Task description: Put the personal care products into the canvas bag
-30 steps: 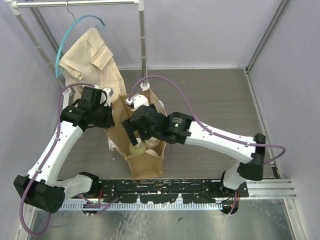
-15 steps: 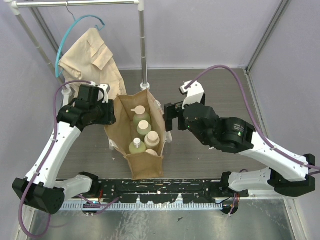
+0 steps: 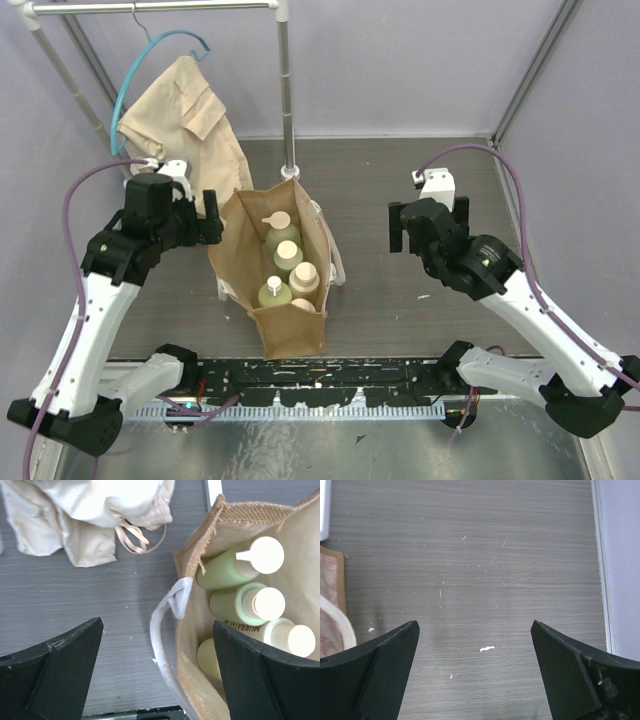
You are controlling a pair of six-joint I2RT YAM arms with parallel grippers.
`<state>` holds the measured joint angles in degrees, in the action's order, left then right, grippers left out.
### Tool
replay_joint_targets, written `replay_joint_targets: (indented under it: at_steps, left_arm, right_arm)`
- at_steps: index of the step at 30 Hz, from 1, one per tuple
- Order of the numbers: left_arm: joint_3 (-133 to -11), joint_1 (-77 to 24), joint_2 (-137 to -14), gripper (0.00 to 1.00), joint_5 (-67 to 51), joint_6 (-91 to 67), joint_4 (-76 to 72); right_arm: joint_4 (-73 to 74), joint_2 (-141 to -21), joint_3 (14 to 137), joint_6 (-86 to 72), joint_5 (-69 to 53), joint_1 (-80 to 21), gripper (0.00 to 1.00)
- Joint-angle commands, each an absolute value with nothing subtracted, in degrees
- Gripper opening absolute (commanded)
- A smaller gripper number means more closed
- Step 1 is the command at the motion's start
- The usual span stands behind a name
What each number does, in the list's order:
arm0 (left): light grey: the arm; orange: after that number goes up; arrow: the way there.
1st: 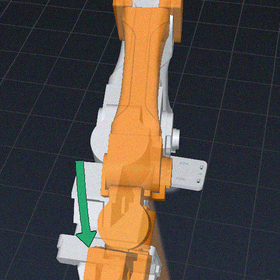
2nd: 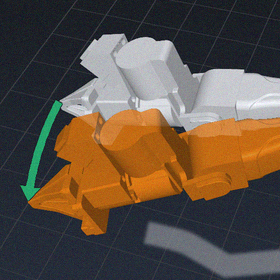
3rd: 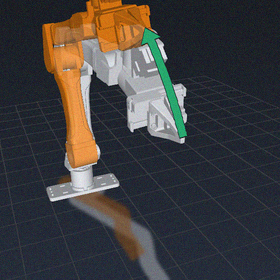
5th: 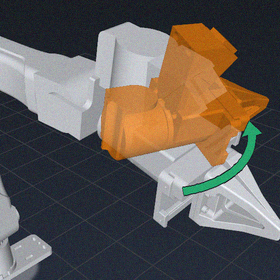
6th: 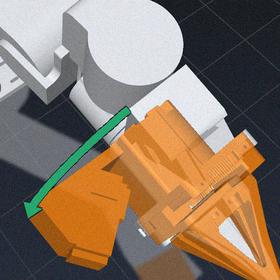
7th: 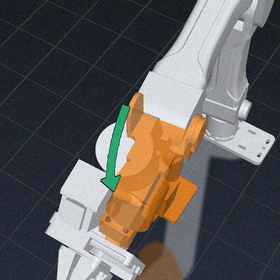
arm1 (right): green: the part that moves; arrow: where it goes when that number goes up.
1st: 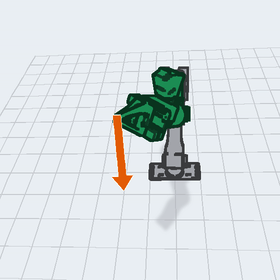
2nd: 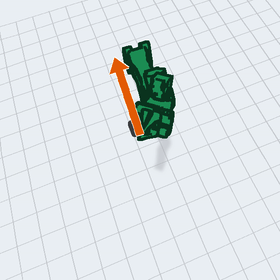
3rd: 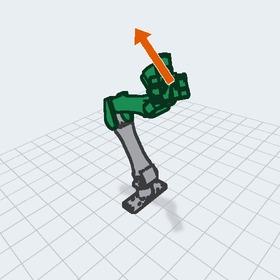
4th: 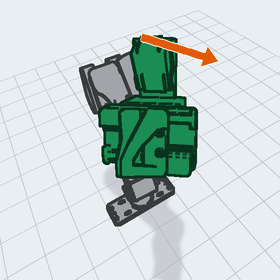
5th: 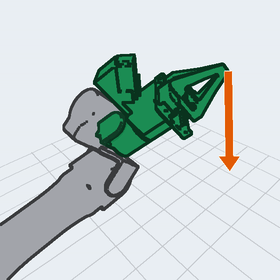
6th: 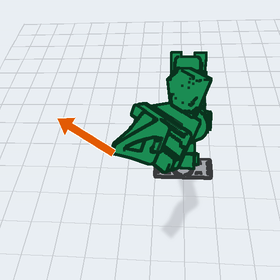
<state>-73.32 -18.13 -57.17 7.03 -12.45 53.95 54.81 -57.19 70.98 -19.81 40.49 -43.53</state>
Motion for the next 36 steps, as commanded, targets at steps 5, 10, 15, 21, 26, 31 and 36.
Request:
replay_joint_targets:
  at_steps: [5, 10, 15, 21, 26, 31, 36]
  left_arm:
    - [-75.19, -17.87, -55.51, 0.98, 13.11, -11.04, 53.18]
    - [-74.7, -17.9, -56.32, 0.98, 8.13, -12.32, 48.5]
    - [-75.76, -17.87, -57.76, 0.98, 8.86, -13.02, 47.91]
    - [-75.85, -17.89, -58.04, 0.98, 10.11, -13.01, 47.56]
    - [-75.06, -17.84, -58.86, 0.98, 10.85, -14.06, 45.62]
    - [-74.78, -17.86, -59.14, 0.98, 11.78, -13.65, 45.43]
    - [-74.41, -17.86, -58.64, 0.98, 12.33, -13.54, 44.64]
  right_arm:
    - [36.29, -64.26, 64.59, -8.39, 20.06, -24.65, 1.0]
    - [29.61, -69.76, 63.07, -9.24, 11.02, -12.82, 1.0]
    - [27.13, -73.16, 63.23, -10.47, 10.45, -10.27, 1.0]
    - [27.74, -74.09, 64.18, -9.51, 11.84, -9.79, 1.0]
    - [27.69, -74.44, 64.39, -9.45, 11.24, -9.75, 1.0]
    - [27.7, -74.46, 64.16, -9.47, 10.97, -9.75, 1.0]
    - [27.6, -74.71, 64.24, -9.43, 9.96, -9.75, 1.0]
